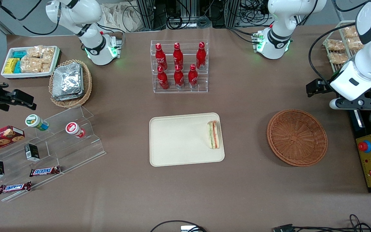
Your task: Place sandwich from basket to tray
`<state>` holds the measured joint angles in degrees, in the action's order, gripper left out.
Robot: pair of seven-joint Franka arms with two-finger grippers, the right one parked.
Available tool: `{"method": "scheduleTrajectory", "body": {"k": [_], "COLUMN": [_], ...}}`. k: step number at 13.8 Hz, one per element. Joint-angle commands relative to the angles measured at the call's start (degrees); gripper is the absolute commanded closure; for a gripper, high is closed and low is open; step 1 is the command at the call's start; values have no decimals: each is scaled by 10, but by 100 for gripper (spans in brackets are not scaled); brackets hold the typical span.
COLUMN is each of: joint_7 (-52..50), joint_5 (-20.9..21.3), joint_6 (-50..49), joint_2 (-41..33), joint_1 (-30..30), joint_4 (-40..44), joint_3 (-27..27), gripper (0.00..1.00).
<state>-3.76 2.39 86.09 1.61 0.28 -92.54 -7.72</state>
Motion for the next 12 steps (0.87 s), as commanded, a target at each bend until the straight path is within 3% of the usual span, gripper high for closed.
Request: {"method": "scheduleTrajectory", "body": {"k": [1,12], "joint_7": [-4,-4], "joint_5": [-5,-6], "joint_6": [7,25], "joint_2": [-8,-1], "joint_1": [-5,2], "joint_4": [-5,-8], "joint_3": [5,4], "gripper": [0,0]}}
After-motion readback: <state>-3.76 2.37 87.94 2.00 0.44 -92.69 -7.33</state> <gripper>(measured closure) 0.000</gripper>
